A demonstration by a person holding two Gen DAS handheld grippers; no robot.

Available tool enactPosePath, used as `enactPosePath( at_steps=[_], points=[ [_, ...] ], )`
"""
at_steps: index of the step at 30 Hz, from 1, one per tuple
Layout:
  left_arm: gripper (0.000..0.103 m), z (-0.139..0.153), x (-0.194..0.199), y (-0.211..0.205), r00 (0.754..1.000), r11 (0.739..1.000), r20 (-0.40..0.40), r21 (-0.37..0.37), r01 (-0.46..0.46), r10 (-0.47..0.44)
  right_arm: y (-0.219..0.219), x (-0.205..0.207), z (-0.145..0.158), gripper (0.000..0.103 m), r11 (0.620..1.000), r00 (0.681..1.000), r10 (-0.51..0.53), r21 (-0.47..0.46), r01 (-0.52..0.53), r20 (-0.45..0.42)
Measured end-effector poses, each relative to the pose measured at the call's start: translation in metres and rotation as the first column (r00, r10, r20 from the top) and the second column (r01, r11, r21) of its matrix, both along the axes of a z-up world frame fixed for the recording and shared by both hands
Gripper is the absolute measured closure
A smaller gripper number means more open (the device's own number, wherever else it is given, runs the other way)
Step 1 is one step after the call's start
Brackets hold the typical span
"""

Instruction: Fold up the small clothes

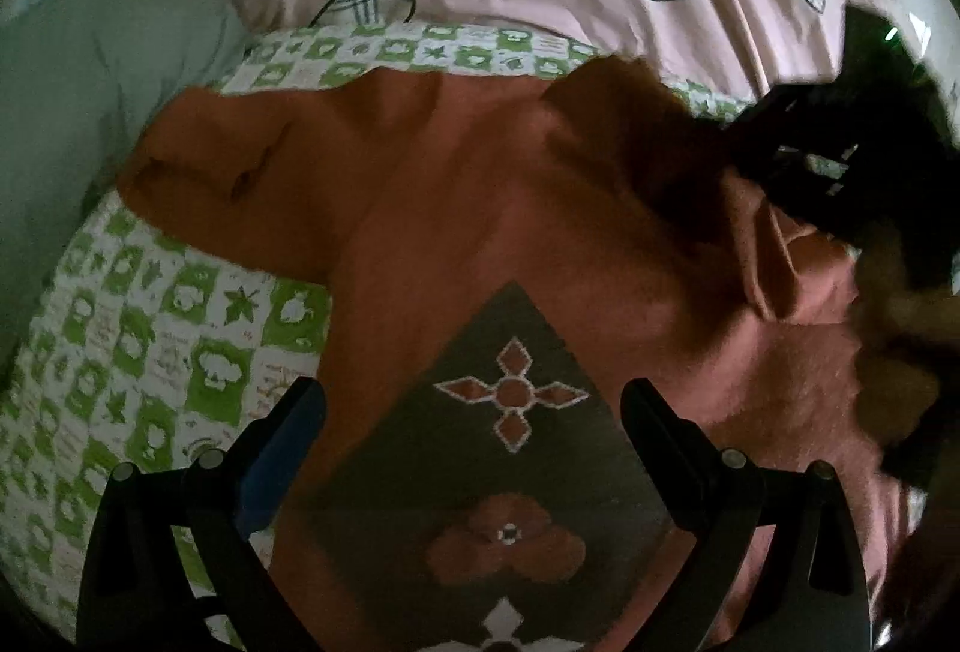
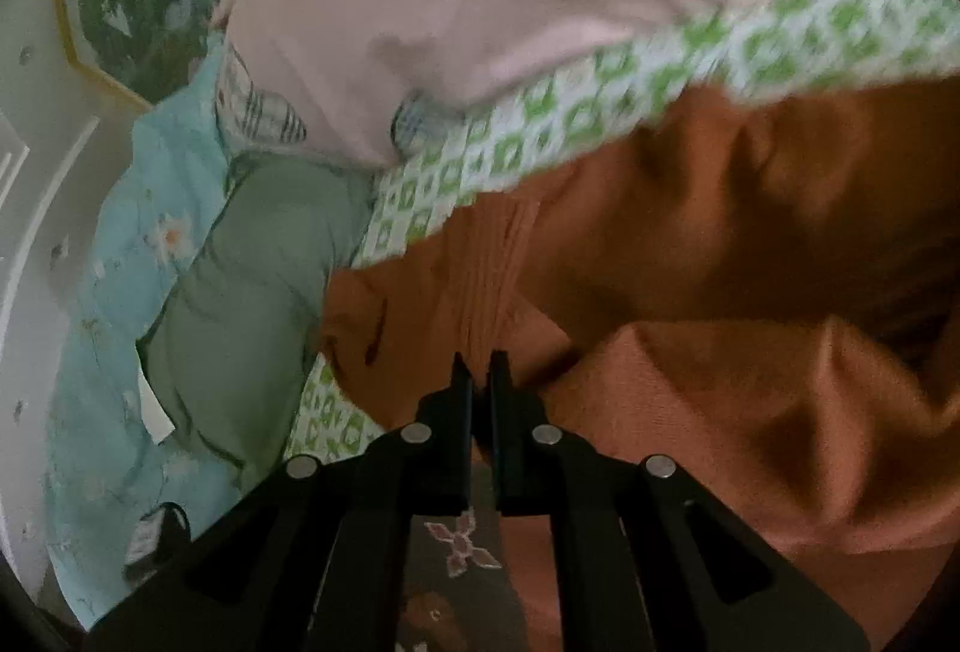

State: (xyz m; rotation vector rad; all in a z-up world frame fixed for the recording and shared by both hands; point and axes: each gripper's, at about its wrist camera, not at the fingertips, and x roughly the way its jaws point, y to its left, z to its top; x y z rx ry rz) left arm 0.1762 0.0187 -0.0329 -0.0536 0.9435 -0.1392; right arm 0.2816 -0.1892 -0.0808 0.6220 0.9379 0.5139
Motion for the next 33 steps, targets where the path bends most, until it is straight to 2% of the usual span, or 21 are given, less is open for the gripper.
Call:
enactPosePath(
  at_steps=[5,7,8,9,12,13,15,16,18,19,20,21,22,26,29,31,33],
  points=[
    [0.004,-0.01,0.012,0.012,1.0,0.994,-0.021,-0.105,0.017,-0.019,0.018,-0.004,-0.039,0.091,0.999,0.994,0.045,-0.007,-0.046,-0.104],
    [0.004,-0.015,0.026,0.011,0.999,0.987,-0.038,-0.159,0.031,-0.037,0.018,-0.006,-0.044,0.086,0.998,0.989,0.056,0.025,-0.053,-0.134],
    [0.004,-0.018,0.033,0.01,0.998,0.981,-0.045,-0.189,0.041,-0.051,0.012,-0.009,-0.044,0.084,0.997,0.989,0.058,0.056,-0.05,-0.135],
    [0.004,-0.022,0.04,0.008,0.997,0.975,-0.054,-0.218,0.05,-0.063,0.008,-0.012,-0.04,0.077,0.997,0.99,0.053,0.067,-0.044,-0.134],
    [0.004,-0.036,0.074,0.001,0.988,0.929,-0.107,-0.365,0.064,-0.11,-0.014,-0.031,-0.026,0.054,0.995,0.996,0.016,0.097,-0.007,-0.091],
    [0.004,-0.04,0.083,-0.001,0.986,0.915,-0.121,-0.399,0.055,-0.112,-0.024,-0.04,-0.021,0.049,0.996,0.997,-0.006,0.088,0.012,-0.071],
    [0.004,-0.044,0.103,-0.003,0.985,0.889,-0.136,-0.457,0.035,-0.109,-0.044,-0.059,-0.012,0.048,0.997,0.998,-0.056,0.057,0.059,-0.043],
    [0.004,-0.044,0.109,-0.004,0.985,0.885,-0.138,-0.464,0.029,-0.105,-0.058,-0.07,-0.009,0.047,0.994,0.995,-0.095,0.05,0.096,-0.034],
    [0.007,-0.045,0.13,-0.012,0.986,0.895,-0.145,-0.446,0.015,-0.088,-0.076,-0.084,-0.009,0.047,0.987,0.988,-0.15,0.047,0.152,-0.036],
    [0.021,-0.044,0.135,-0.016,0.986,0.899,-0.136,-0.437,0.023,-0.091,-0.085,-0.09,-0.009,0.047,0.983,0.983,-0.178,0.045,0.18,-0.04],
    [0.034,-0.044,0.141,-0.023,0.986,0.916,-0.132,-0.4,0.038,-0.099,-0.093,-0.095,-0.009,0.047,0.978,0.979,-0.201,0.044,0.203,-0.045],
    [0.06,-0.044,0.145,-0.027,0.985,0.933,-0.14,-0.357,0.045,-0.101,-0.099,-0.099,-0.009,0.047,0.974,0.975,-0.218,0.046,0.22,-0.046],
    [0.067,-0.047,0.145,-0.029,0.982,0.946,-0.154,-0.321,0.051,-0.105,-0.105,-0.104,-0.009,0.047,0.971,0.971,-0.233,0.047,0.235,-0.045],
    [0.067,-0.055,0.116,-0.008,0.983,0.946,-0.141,-0.317,0.068,-0.118,-0.121,-0.121,-0.003,0.047,0.96,0.961,-0.275,0.044,0.275,-0.022],
    [0.063,-0.055,0.107,0.006,0.981,0.927,-0.139,-0.366,0.078,-0.138,-0.131,-0.126,-0.001,0.047,0.955,0.956,-0.294,0.029,0.295,-0.014],
    [0.042,-0.052,0.115,0.006,0.978,0.916,-0.146,-0.394,0.081,-0.15,-0.137,-0.128,-0.001,0.047,0.953,0.953,-0.302,0.02,0.302,-0.016],
    [0.032,-0.05,0.125,0.001,0.976,0.91,-0.147,-0.404,0.09,-0.162,-0.142,-0.129,-0.001,0.047,0.947,0.947,-0.32,0.011,0.32,-0.022]
  ],
)
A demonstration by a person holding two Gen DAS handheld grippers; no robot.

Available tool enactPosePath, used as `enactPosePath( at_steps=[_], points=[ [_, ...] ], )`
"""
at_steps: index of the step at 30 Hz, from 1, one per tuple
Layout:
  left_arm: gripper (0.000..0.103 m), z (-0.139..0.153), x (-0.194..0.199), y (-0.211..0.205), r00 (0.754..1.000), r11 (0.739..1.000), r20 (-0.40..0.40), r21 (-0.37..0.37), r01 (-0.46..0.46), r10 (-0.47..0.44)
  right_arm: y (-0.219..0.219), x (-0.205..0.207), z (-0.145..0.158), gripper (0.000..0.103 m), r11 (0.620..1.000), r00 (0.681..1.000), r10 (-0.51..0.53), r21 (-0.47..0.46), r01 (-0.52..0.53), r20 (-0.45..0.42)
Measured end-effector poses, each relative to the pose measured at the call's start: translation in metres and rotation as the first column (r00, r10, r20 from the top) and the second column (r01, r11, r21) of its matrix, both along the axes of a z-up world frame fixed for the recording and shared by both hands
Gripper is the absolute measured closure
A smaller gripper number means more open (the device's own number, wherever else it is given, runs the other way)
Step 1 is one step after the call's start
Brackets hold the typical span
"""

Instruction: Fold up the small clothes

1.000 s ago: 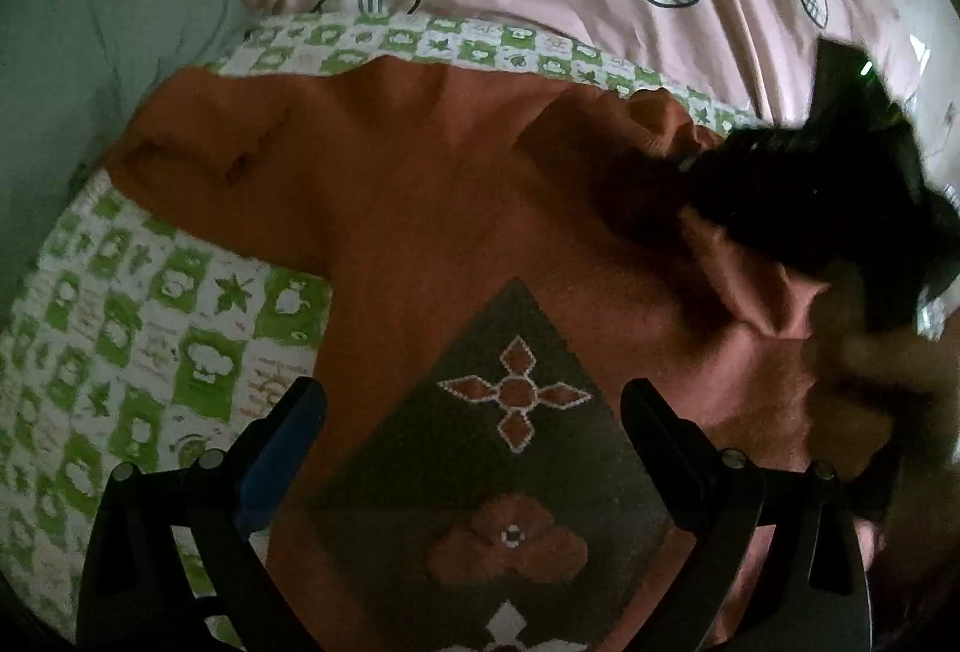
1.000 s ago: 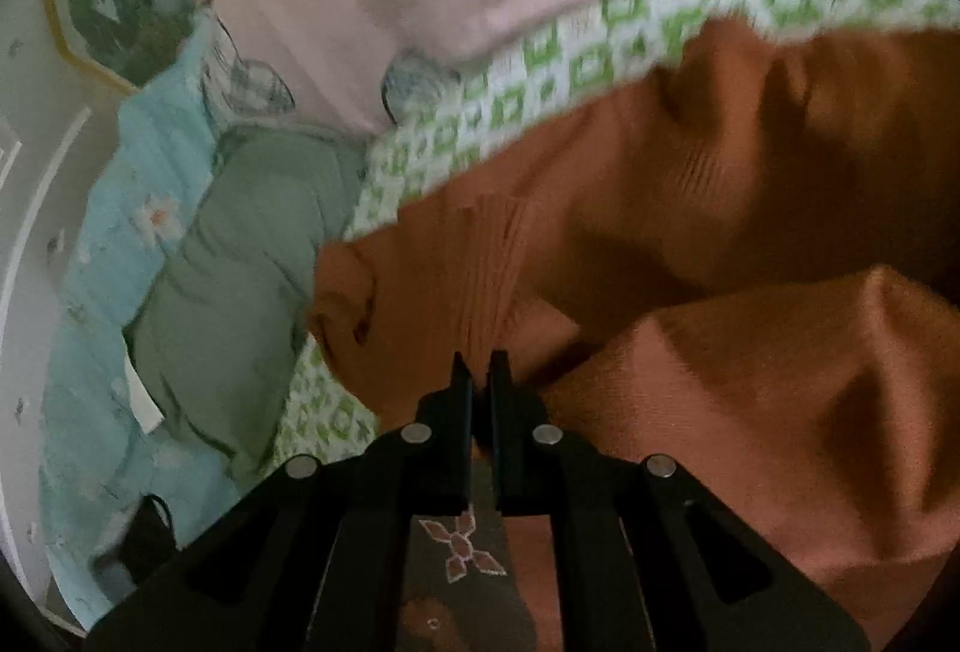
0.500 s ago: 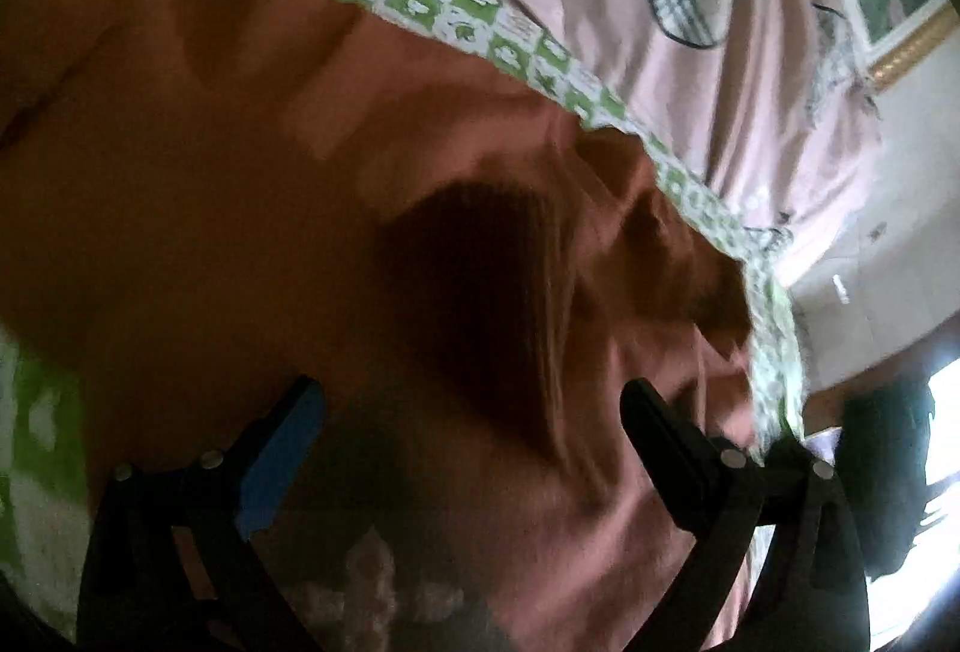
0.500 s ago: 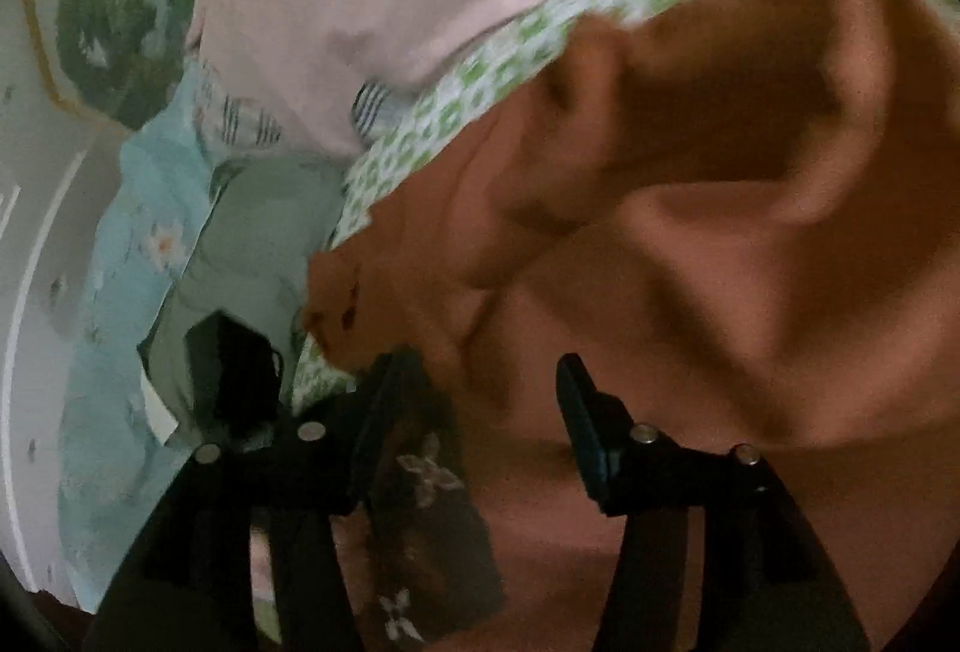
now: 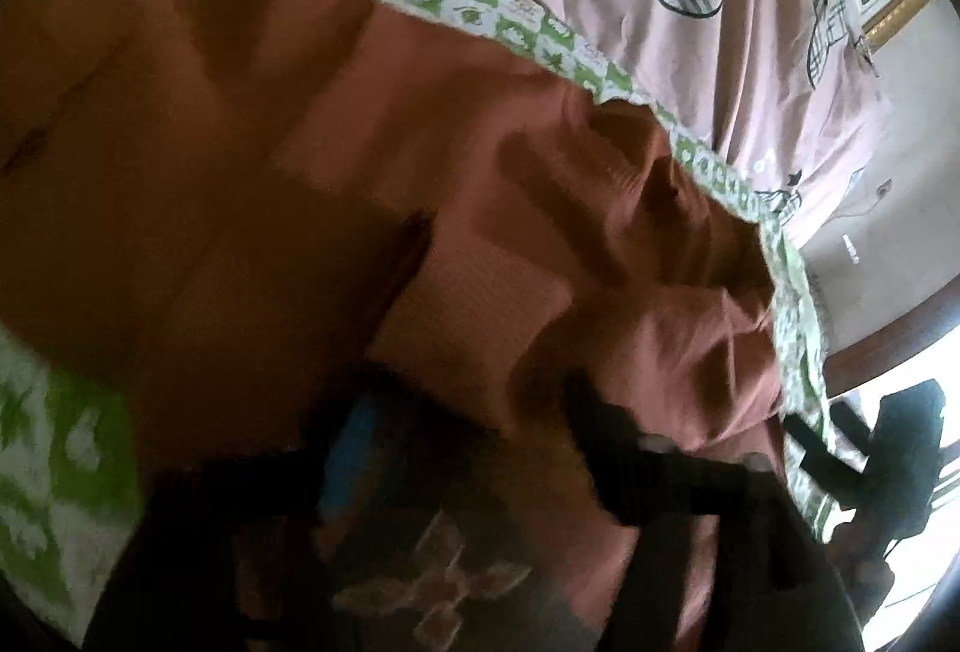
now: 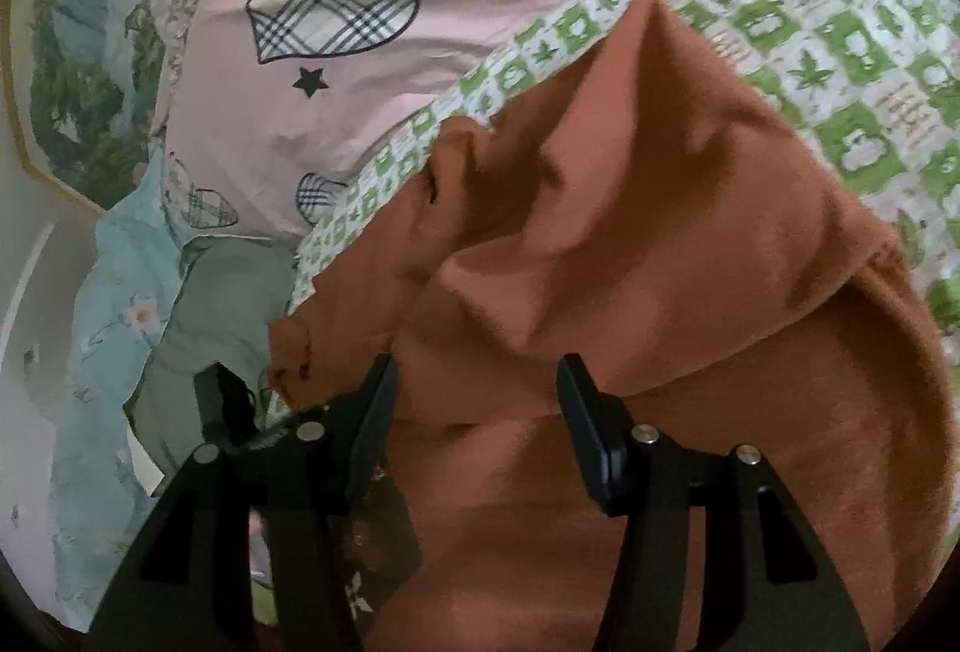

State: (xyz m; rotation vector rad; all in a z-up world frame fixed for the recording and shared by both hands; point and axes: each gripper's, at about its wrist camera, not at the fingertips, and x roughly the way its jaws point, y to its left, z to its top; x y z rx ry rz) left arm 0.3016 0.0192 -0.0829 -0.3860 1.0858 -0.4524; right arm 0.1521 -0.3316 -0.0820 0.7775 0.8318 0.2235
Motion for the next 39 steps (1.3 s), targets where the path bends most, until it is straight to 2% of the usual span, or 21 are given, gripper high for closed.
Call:
enactPosePath(
  at_steps=[2,3,4,6,7,9,11,14,15,16,18,20,22,27,28,29,30,33,34,37,39],
  points=[
    [0.034,-0.001,0.016,-0.01,1.0,1.0,0.013,0.009,0.012,-0.013,-0.008,-0.005,0.001,0.047,1.0,1.0,-0.018,0.002,0.018,0.0],
    [0.039,-0.002,0.02,-0.013,1.0,1.0,0.015,0.014,0.017,-0.017,-0.011,-0.009,0.001,0.047,1.0,1.0,-0.027,-0.003,0.027,0.0],
    [0.059,-0.001,0.026,-0.016,0.999,1.0,0.032,0.02,0.021,-0.022,-0.016,-0.011,0.003,0.047,0.999,0.999,-0.038,-0.014,0.038,-0.001],
    [0.091,0.001,0.028,-0.018,0.998,0.999,0.033,0.019,0.047,-0.047,-0.024,-0.016,0.005,0.047,0.998,0.999,-0.053,-0.03,0.053,-0.001],
    [0.091,0.01,0.021,-0.014,0.997,0.999,0.056,-0.004,0.043,-0.043,-0.031,-0.018,0.007,0.047,0.997,0.998,-0.066,-0.041,0.066,0.001],
    [0.091,0.033,0.002,0.002,0.985,1.0,0.17,-0.014,-0.016,0.018,-0.043,-0.021,0.009,0.047,0.994,0.996,-0.093,-0.057,0.094,0.007],
    [0.09,0.036,-0.008,0.02,0.978,0.998,0.2,-0.022,-0.053,0.056,-0.055,-0.021,0.01,0.047,0.989,0.993,-0.119,-0.081,0.12,0.01],
    [0.083,0.008,-0.002,0.033,0.996,1.0,0.091,-0.026,-0.015,0.017,-0.066,-0.011,0.009,0.047,0.983,0.991,-0.133,-0.13,0.132,-0.006],
    [0.073,-0.001,0.001,0.034,0.999,1.0,0.047,-0.03,-0.002,0.004,-0.069,-0.007,0.008,0.047,0.98,0.991,-0.133,-0.149,0.13,-0.011],
    [0.066,-0.005,0.003,0.035,0.999,0.999,0.03,-0.041,0.014,-0.013,-0.071,-0.001,0.008,0.047,0.977,0.991,-0.133,-0.173,0.128,-0.018],
    [0.063,-0.005,0.006,0.033,0.999,0.999,0.043,-0.044,0.029,-0.027,-0.076,0.011,0.005,0.047,0.966,0.99,-0.133,-0.228,0.121,-0.037],
    [0.067,-0.003,0.01,0.03,0.998,1.0,0.06,-0.022,0.013,-0.012,-0.079,0.027,0.0,0.044,0.946,0.989,-0.135,-0.305,0.109,-0.064],
    [0.076,-0.001,0.012,0.031,0.997,1.0,0.073,-0.005,-0.017,0.017,-0.08,0.045,-0.009,0.041,0.924,0.987,-0.126,-0.373,0.079,-0.101],
    [0.08,-0.003,0.002,0.037,0.995,0.999,0.091,0.002,-0.047,0.047,-0.076,0.08,-0.032,0.041,0.912,0.984,-0.064,-0.411,-0.009,-0.163],
    [0.082,0.0,0.001,0.035,0.994,0.999,0.096,0.014,-0.046,0.044,-0.076,0.081,-0.031,0.044,0.909,0.986,-0.054,-0.416,-0.016,-0.156],
    [0.082,0.004,0.0,0.033,0.994,0.999,0.106,0.016,-0.042,0.04,-0.078,0.08,-0.025,0.086,0.918,0.989,-0.036,-0.396,-0.023,-0.141],
    [0.083,0.009,0.0,0.031,0.992,0.999,0.119,0.015,-0.037,0.035,-0.086,0.074,-0.014,0.092,0.933,0.993,-0.051,-0.36,0.01,-0.104],
    [0.083,0.027,-0.002,0.018,0.982,1.0,0.188,-0.012,0.009,-0.007,-0.108,0.059,0.005,0.094,0.922,0.99,-0.136,-0.371,0.114,-0.035],
    [0.083,0.029,-0.001,0.01,0.979,1.0,0.203,0.005,0.023,-0.024,-0.116,0.058,0.003,0.1,0.911,0.984,-0.174,-0.386,0.144,-0.043],
    [0.083,0.018,0.002,-0.011,0.98,0.996,0.189,0.08,0.048,-0.063,-0.13,0.062,-0.02,0.1,0.917,0.973,-0.197,-0.373,0.14,-0.118],
    [0.083,0.01,0.001,-0.012,0.984,0.993,0.162,0.1,0.056,-0.071,-0.122,0.059,-0.019,0.099,0.894,0.971,-0.206,-0.426,0.136,-0.122]
  ],
)
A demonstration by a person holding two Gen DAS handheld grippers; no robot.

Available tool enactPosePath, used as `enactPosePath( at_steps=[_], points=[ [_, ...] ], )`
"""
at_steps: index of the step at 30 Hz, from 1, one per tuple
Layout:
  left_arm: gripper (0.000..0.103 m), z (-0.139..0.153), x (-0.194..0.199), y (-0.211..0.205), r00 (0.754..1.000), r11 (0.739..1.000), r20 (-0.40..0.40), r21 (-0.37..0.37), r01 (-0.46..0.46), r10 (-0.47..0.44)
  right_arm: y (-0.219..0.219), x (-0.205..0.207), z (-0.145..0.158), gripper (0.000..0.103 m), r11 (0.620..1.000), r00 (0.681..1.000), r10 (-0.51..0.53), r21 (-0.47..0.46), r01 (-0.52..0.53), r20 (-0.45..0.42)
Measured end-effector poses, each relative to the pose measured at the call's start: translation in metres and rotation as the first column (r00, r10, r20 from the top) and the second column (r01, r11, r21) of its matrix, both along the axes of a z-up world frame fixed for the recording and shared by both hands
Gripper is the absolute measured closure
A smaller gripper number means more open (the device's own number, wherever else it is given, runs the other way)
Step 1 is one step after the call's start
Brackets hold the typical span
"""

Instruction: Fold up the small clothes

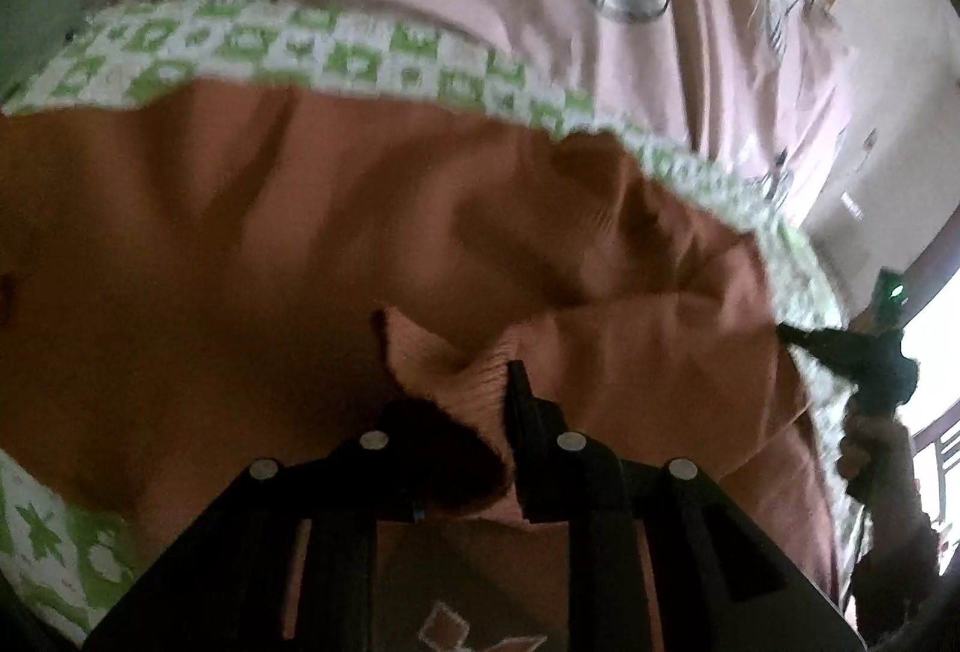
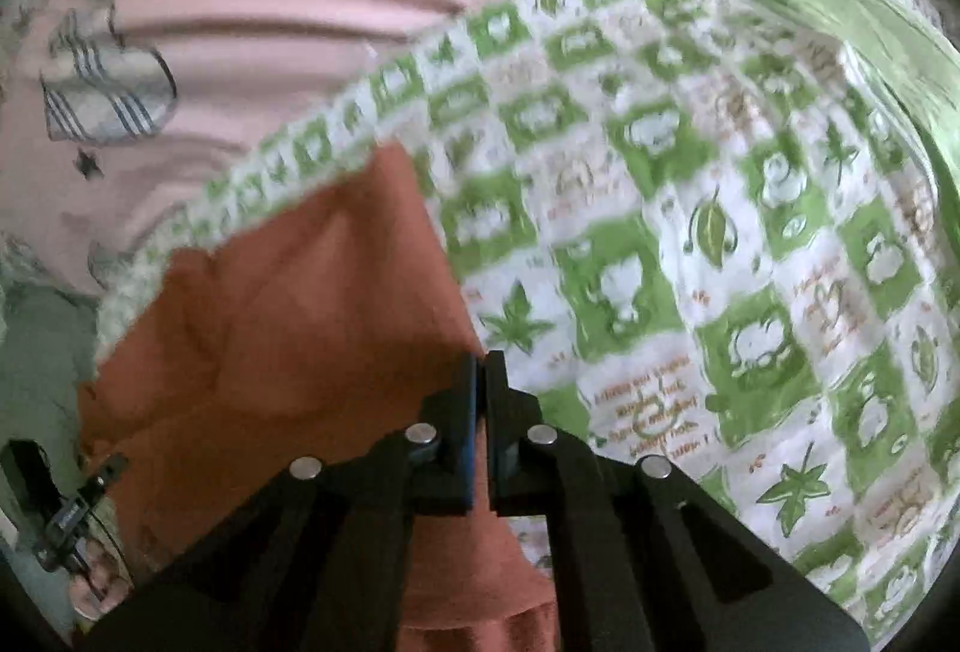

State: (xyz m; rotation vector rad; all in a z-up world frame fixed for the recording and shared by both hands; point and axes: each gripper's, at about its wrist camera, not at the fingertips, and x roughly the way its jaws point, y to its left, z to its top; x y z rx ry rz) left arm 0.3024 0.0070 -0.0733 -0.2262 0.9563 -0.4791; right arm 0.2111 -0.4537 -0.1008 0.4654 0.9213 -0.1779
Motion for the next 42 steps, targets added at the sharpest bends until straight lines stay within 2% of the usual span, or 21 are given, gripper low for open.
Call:
enactPosePath(
  at_steps=[3,5,7,10,12,13,16,17,18,19,20,22,24,27,29,32,35,37,38,41,42],
  points=[
    [0.083,-0.003,-0.006,0.005,1.0,1.0,-0.001,-0.007,-0.004,0.004,0.023,-0.013,0.022,0.097,0.999,0.996,0.017,-0.052,-0.012,0.087],
    [0.083,-0.001,-0.006,0.005,1.0,1.0,0.0,-0.008,-0.008,0.008,0.046,-0.013,0.029,0.086,0.996,0.989,0.073,-0.068,-0.065,0.125],
    [0.083,0.0,-0.006,0.006,1.0,1.0,0.006,0.005,-0.008,0.008,0.065,0.001,0.019,0.041,0.987,0.985,0.153,-0.065,-0.149,0.078],
    [0.086,0.011,-0.01,0.016,0.998,0.999,0.05,0.012,-0.044,0.043,0.067,0.011,-0.01,0.04,0.988,0.99,0.138,-0.066,-0.139,-0.018],
    [0.086,0.017,-0.015,0.031,0.994,0.997,0.08,0.017,-0.081,0.08,0.059,0.006,-0.014,0.04,0.993,0.993,0.119,-0.016,-0.119,0.017],
    [0.089,0.018,-0.017,0.038,0.993,0.996,0.078,0.018,-0.09,0.088,0.058,0.004,-0.012,0.04,0.993,0.993,0.114,-0.005,-0.114,0.019],
    [0.088,0.023,-0.02,0.057,0.992,0.994,0.058,0.003,-0.113,0.112,0.064,-0.002,-0.006,0.039,0.991,0.991,0.133,0.03,-0.134,0.031],
    [0.086,0.027,-0.023,0.065,0.99,0.992,0.061,-0.001,-0.127,0.126,0.066,-0.007,-0.003,0.039,0.988,0.989,0.145,0.051,-0.147,0.039],
    [0.077,0.032,-0.027,0.074,0.986,0.989,0.072,0.008,-0.148,0.147,0.067,-0.012,0.0,0.039,0.986,0.988,0.15,0.061,-0.153,0.044],
    [0.064,0.035,-0.029,0.08,0.984,0.987,0.082,0.023,-0.161,0.159,0.071,-0.016,0.003,0.039,0.986,0.987,0.154,0.063,-0.157,0.053],
    [0.056,0.04,-0.033,0.09,0.978,0.98,0.108,0.063,-0.187,0.179,0.076,-0.02,0.006,0.039,0.984,0.985,0.16,0.064,-0.164,0.065],
    [0.026,0.045,-0.035,0.106,0.965,0.959,0.145,0.147,-0.241,0.22,0.084,-0.028,0.01,0.038,0.982,0.983,0.166,0.077,-0.172,0.078],
    [0.024,0.049,-0.033,0.123,0.948,0.93,0.177,0.216,-0.299,0.264,0.09,-0.038,0.012,0.038,0.979,0.982,0.169,0.103,-0.178,0.09],
    [0.023,0.053,-0.019,0.142,0.943,0.914,0.175,0.247,-0.321,0.283,0.104,-0.044,0.011,0.037,0.971,0.979,0.177,0.145,-0.191,0.104],
    [0.022,0.052,-0.009,0.144,0.938,0.894,0.2,0.299,-0.333,0.283,0.115,-0.049,0.011,0.037,0.964,0.976,0.191,0.167,-0.207,0.107],
    [0.022,0.035,0.013,0.142,0.941,0.853,0.203,0.401,-0.333,0.272,0.13,-0.05,0.011,0.037,0.953,0.97,0.216,0.193,-0.234,0.108],
    [0.022,0.013,0.041,0.139,0.952,0.821,0.165,0.481,-0.307,0.259,0.14,-0.052,0.01,0.037,0.947,0.968,0.229,0.205,-0.246,0.102],
    [0.029,0.001,0.059,0.144,0.952,0.799,0.144,0.519,-0.305,0.27,0.145,-0.052,0.01,0.037,0.945,0.967,0.234,0.21,-0.25,0.097],
    [0.033,-0.002,0.064,0.148,0.952,0.805,0.133,0.508,-0.305,0.277,0.146,-0.052,0.01,0.037,0.945,0.967,0.235,0.209,-0.25,0.094],
    [0.069,0.002,0.073,0.165,0.953,0.86,0.093,0.412,-0.3,0.288,0.152,-0.052,0.012,0.037,0.944,0.966,0.241,0.208,-0.256,0.095],
    [0.093,0.006,0.073,0.171,0.955,0.884,0.076,0.363,-0.295,0.287,0.153,-0.053,0.013,0.037,0.943,0.965,0.244,0.208,-0.259,0.098]
  ],
)
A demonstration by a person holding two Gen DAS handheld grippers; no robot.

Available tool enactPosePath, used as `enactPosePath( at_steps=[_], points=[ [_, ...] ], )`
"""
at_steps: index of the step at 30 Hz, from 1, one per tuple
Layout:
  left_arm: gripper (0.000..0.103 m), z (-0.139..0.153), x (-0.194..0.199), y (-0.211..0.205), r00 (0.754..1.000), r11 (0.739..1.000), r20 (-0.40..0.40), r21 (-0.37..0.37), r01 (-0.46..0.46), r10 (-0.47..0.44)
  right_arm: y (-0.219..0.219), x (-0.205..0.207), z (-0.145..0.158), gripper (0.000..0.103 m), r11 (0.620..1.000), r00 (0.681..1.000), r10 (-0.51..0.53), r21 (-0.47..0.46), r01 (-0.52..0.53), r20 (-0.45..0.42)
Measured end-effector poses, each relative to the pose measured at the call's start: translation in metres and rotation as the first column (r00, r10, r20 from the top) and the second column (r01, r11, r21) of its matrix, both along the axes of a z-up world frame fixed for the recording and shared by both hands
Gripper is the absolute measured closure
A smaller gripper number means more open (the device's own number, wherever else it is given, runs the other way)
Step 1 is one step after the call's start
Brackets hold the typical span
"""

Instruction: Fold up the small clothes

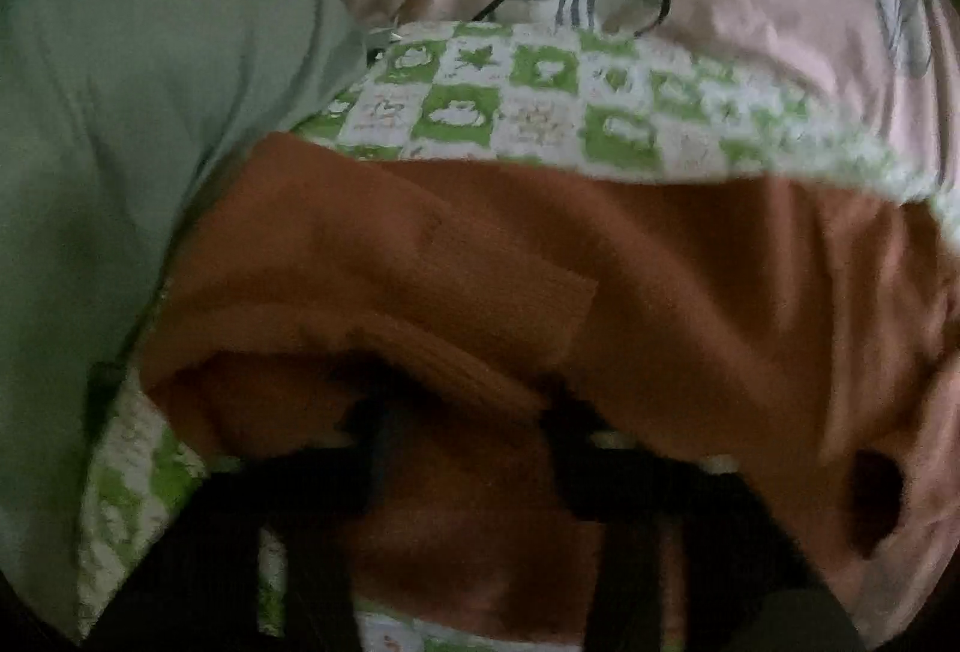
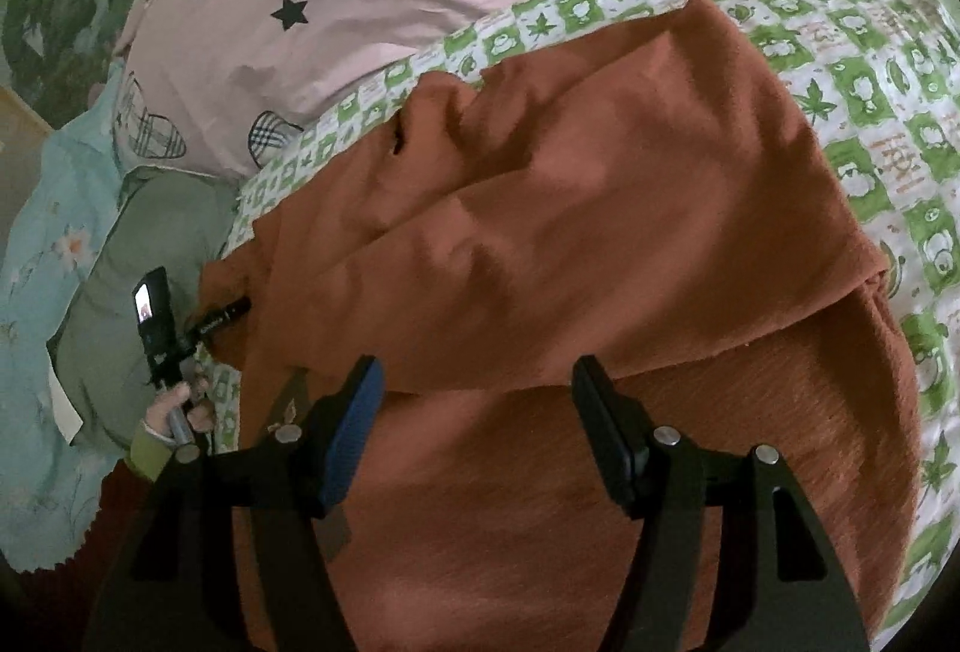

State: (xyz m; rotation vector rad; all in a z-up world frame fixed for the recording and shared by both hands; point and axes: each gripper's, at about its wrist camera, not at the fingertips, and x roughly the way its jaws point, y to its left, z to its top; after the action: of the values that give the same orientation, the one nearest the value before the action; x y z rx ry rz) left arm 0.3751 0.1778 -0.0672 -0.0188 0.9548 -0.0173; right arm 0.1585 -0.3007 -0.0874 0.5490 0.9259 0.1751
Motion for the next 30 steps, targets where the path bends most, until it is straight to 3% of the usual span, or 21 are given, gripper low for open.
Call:
enactPosePath(
  at_steps=[5,10,13,17,23,27,30],
  points=[
    [0.096,0.024,-0.019,0.008,0.999,0.983,0.051,-0.183,0.004,0.006,0.01,-0.003,0.004,0.037,1.0,0.999,0.025,0.018,-0.025,0.021],
    [0.096,0.066,-0.055,-0.026,0.99,0.938,0.134,-0.334,0.096,-0.054,0.011,-0.01,0.005,0.037,0.999,0.999,0.028,0.034,-0.029,0.034],
    [0.096,0.087,-0.075,-0.073,0.974,0.896,0.18,-0.395,0.2,-0.139,0.007,-0.016,0.005,0.037,0.999,0.999,0.013,0.047,-0.014,0.039],
    [0.096,0.1,-0.094,-0.16,0.936,0.826,0.207,-0.443,0.35,-0.285,-0.007,-0.027,0.005,0.037,0.998,0.999,-0.02,0.058,0.018,0.043],
    [0.096,0.066,-0.106,-0.284,0.876,0.747,0.157,-0.467,0.473,-0.456,-0.037,-0.043,0.008,0.037,0.993,0.994,-0.098,0.071,0.094,0.056],
    [0.095,0.022,-0.111,-0.336,0.855,0.754,0.08,-0.434,0.492,-0.512,-0.054,-0.048,0.007,0.037,0.989,0.99,-0.131,0.079,0.126,0.053],
    [0.089,-0.005,-0.107,-0.346,0.853,0.771,0.012,-0.42,0.479,-0.522,-0.059,-0.046,0.004,0.037,0.987,0.989,-0.143,0.084,0.139,0.042]
  ],
)
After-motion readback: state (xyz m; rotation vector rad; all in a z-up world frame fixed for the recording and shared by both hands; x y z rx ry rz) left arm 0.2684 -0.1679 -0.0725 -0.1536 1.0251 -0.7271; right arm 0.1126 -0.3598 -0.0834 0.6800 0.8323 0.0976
